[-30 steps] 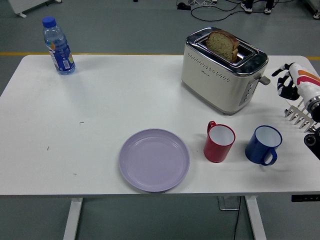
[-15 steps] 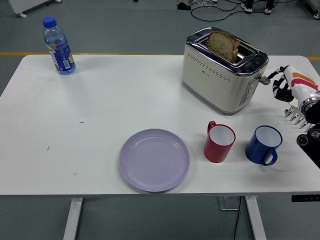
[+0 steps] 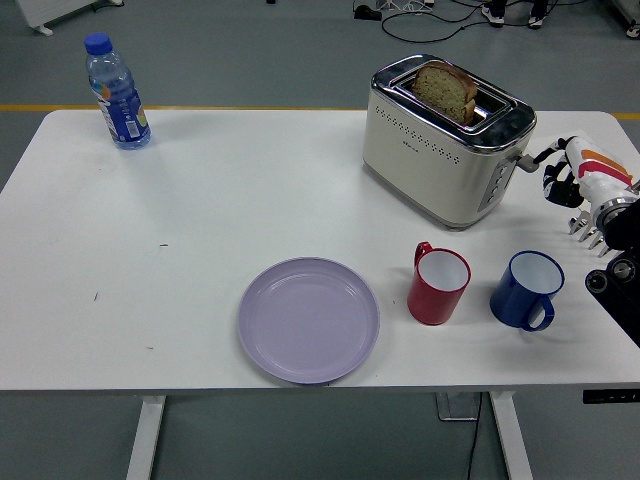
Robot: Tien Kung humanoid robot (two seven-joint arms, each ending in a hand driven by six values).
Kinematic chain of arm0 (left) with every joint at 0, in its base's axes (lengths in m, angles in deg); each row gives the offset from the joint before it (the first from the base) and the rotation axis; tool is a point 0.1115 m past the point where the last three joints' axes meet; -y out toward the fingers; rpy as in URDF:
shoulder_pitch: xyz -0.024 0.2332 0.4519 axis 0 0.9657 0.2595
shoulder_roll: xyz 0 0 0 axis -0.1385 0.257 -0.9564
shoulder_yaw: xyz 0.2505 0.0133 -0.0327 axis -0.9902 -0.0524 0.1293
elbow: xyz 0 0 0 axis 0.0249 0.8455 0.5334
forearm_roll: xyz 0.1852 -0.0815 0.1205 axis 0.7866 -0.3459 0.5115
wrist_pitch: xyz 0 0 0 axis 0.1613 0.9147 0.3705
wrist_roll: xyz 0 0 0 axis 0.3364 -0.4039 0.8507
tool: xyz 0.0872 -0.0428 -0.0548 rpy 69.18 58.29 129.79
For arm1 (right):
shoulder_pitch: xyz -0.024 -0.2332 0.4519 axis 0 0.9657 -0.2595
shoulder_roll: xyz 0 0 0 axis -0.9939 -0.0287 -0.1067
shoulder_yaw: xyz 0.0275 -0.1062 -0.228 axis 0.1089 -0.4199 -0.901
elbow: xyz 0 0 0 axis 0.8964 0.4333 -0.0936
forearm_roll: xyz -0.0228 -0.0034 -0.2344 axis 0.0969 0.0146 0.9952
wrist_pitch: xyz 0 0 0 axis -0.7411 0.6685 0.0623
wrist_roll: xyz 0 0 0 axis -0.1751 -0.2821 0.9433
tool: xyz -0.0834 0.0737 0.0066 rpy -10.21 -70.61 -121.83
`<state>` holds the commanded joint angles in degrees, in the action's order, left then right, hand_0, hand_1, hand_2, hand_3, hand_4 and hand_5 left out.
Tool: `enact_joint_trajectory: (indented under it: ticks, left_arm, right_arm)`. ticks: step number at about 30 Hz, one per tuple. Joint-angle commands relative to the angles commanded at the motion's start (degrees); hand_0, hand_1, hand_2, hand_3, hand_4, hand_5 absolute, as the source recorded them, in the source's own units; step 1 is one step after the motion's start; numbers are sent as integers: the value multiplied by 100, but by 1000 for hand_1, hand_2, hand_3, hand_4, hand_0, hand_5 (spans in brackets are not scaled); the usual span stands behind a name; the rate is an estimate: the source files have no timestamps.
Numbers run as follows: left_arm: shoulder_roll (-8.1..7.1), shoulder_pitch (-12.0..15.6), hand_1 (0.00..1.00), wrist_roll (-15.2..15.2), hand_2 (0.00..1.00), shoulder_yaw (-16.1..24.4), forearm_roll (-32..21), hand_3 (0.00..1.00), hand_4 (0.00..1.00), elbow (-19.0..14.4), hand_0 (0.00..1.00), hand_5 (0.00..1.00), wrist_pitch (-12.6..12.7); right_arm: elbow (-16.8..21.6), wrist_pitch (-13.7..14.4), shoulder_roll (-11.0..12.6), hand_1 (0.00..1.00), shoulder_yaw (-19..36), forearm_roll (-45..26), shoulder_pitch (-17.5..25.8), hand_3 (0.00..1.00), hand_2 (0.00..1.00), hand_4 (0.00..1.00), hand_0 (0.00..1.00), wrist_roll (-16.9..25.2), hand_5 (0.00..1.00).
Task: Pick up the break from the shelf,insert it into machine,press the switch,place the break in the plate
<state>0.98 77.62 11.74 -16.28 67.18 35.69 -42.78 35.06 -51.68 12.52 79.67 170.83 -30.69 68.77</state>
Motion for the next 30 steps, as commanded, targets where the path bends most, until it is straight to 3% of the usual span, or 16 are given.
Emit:
enact_joint_trajectory:
  ticks: [30]
  left_arm:
    - [0,-13,475,-1,465,4,5,510,269,0,627,807,-9]
  right_arm:
    - [-197,-7,-244,232,-194,27,54,582,340,358,224,-146,2]
